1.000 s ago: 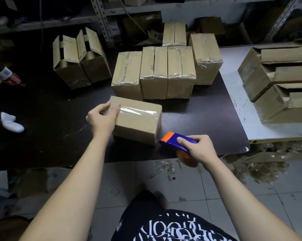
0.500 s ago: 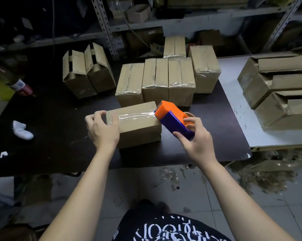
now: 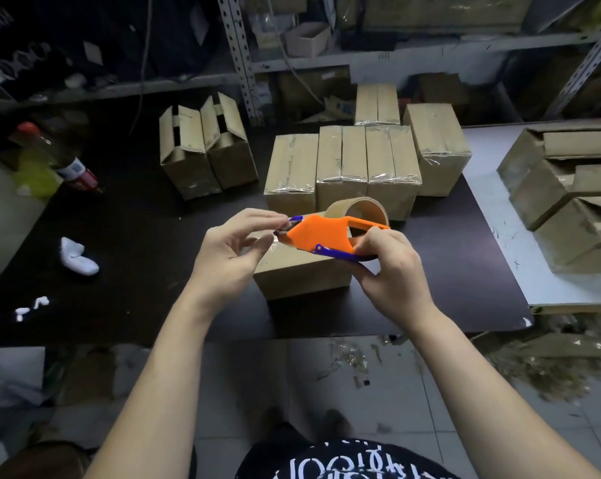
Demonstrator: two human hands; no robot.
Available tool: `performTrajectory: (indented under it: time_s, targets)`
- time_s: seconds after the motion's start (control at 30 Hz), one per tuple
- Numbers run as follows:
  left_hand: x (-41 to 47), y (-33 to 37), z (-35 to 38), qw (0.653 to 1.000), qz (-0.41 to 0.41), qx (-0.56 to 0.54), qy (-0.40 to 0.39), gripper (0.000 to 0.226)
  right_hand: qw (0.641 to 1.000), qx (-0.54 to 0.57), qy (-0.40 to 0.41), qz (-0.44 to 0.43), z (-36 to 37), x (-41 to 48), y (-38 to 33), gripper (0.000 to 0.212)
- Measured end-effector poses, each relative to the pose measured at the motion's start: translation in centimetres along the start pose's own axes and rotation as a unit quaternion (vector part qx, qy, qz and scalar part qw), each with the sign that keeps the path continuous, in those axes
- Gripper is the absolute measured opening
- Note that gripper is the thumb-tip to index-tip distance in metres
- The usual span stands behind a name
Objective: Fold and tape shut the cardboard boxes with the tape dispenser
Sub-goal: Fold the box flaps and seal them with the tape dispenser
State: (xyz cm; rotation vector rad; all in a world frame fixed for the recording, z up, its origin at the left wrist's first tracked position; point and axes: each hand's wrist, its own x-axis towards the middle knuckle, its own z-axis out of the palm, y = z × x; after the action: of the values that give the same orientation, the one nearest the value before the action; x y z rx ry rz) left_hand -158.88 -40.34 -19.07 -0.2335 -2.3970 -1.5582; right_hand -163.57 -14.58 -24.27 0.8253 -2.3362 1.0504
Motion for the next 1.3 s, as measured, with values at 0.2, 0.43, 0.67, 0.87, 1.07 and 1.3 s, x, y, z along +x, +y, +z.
performTrajectory:
  time_s: [0.2, 0.43, 0.67, 0.87, 1.07, 1.3]
  targets:
    - [-1.2, -1.4, -2.7, 0.998, 0.050, 0.038, 0.005, 0.021, 1.000, -0.013, -0.022, 0.007, 2.1, 0.2, -1.8, 0.037]
    - [-1.4, -2.0, -5.0, 0.998, 0.042, 0.027, -0.033, 0.014, 0.999, -0.028, -0.017, 0.015, 3.9, 0.7, -3.2, 0.037]
    - [-1.2, -2.8, -5.3, 0.998, 0.040, 0.040, 0.003, 0.012, 0.996, -0.051, -0.059, 0.039, 5.4, 0.3, -5.1, 0.046]
    - [-0.7, -4.2, -5.4, 0.998, 0.025, 0.040, 0.043, 0.005, 0.993, -0.113, -0.016, 0.011, 6.5, 0.6, -5.7, 0.053]
    - [0.1, -5.3, -5.7, 0.996, 0.016, 0.076, 0.054, 0.006, 0.986, -0.166, -0.011, 0.005, 7.4, 1.0, -5.9, 0.054]
    - [1.1, -4.8, -5.5, 0.994, 0.039, 0.081, 0.059, 0.007, 0.982, -0.185, -0.006, 0.019, 7.4, 0.9, -5.2, 0.051]
